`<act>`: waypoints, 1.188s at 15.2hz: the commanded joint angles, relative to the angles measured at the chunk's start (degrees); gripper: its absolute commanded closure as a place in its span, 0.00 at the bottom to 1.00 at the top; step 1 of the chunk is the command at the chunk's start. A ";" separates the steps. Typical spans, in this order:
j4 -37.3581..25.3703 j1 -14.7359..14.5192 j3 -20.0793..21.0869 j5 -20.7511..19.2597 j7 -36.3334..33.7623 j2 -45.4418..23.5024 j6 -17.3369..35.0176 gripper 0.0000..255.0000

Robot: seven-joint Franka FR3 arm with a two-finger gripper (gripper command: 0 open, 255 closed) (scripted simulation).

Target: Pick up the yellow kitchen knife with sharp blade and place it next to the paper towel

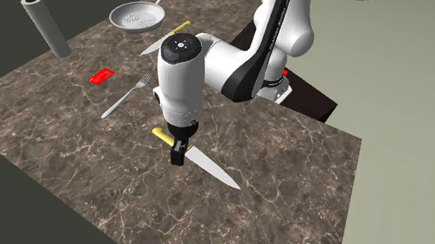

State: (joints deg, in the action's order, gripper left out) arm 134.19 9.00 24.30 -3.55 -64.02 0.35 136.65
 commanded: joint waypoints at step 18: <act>-2.18 -0.06 -0.16 2.27 1.81 3.60 -5.41 1.00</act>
State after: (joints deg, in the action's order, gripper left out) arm 132.30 8.94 24.20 -1.66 -62.56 3.32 132.12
